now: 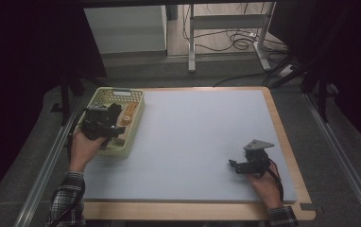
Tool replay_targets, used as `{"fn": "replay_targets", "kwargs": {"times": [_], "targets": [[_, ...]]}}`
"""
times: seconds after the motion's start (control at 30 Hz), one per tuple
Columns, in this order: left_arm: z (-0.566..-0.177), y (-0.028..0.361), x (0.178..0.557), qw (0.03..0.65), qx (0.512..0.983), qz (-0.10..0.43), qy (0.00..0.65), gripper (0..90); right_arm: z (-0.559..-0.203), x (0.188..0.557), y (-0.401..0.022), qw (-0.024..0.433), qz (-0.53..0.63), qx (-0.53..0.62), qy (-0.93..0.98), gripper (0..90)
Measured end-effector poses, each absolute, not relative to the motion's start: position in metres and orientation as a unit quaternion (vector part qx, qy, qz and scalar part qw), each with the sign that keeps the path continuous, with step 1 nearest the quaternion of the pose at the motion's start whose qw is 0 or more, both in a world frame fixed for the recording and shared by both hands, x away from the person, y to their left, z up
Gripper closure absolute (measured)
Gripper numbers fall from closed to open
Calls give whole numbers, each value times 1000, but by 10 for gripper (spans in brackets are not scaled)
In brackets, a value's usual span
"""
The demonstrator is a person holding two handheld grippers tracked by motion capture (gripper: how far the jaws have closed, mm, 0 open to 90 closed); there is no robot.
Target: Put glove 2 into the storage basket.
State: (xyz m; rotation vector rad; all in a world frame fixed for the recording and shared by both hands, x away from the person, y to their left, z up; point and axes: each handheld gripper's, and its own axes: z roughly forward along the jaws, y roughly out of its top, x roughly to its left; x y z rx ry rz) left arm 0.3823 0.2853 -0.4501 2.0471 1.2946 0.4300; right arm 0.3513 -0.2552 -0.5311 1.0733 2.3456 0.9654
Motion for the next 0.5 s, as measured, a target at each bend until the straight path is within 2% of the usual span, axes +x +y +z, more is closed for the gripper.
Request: {"fn": "replay_targets", "kwargs": {"times": [0.5], "targets": [[-450, 253, 368, 362, 803, 156, 447, 26, -531, 351, -255, 193, 344, 382, 836, 146]]}}
